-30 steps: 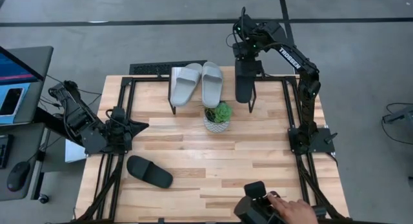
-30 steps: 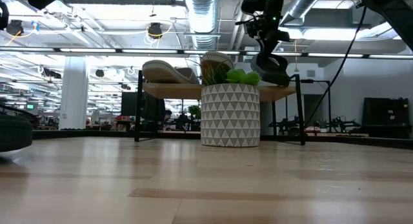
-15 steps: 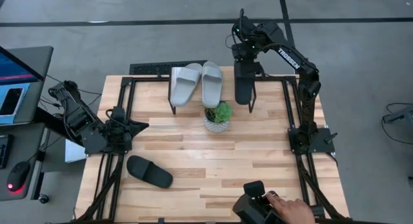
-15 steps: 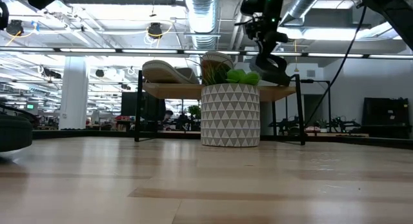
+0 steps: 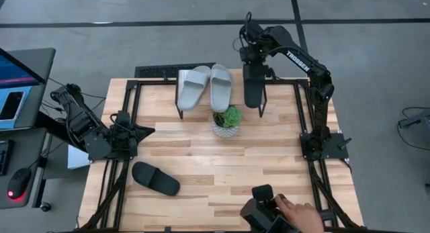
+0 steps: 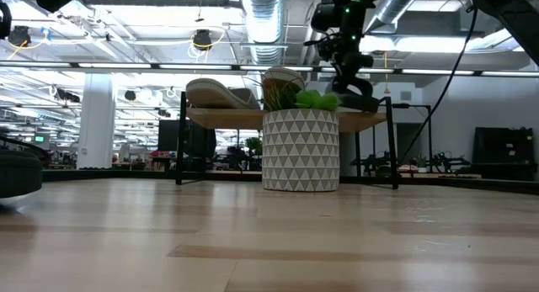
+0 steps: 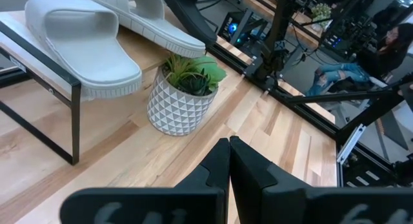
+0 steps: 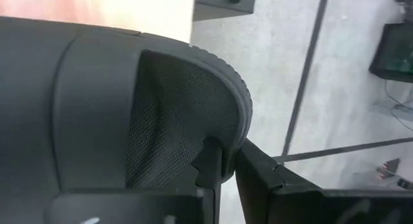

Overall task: Pick and place slides into the shelf
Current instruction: Put the right black slide on the shelf

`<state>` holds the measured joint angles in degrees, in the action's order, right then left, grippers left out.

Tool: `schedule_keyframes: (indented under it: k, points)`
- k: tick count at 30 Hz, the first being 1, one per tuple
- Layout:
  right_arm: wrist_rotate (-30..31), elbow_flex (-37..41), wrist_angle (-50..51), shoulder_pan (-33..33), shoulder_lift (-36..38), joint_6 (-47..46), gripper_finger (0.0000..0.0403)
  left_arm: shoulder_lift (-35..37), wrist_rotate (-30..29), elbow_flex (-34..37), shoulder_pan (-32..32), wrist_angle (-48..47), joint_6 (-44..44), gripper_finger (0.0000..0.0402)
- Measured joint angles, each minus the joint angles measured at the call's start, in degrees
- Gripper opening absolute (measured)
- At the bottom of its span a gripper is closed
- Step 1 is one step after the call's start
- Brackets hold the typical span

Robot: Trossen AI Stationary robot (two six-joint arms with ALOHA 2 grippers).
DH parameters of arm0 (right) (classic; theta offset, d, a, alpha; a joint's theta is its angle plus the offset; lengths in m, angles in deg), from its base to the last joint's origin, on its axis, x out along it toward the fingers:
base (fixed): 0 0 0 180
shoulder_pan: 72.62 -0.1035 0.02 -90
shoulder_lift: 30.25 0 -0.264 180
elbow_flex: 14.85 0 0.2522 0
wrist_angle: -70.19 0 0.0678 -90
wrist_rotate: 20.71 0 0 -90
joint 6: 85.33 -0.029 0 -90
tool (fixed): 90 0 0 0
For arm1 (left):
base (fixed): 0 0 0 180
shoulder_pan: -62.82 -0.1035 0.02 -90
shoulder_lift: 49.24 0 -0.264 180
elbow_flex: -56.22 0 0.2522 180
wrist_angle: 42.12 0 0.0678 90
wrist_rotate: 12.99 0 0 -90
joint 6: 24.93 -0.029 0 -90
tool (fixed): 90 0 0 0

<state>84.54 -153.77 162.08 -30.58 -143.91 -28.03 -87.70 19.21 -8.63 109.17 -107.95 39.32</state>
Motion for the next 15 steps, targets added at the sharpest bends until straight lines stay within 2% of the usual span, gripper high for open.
schedule_keyframes:
  k: [15]
  points:
    - [-0.04, 0.0, 0.7, 0.07, 0.0, 0.13, 0.0032, 0.0, -0.11, 0.0, 0.0, 0.02, 0.0, 0.0]
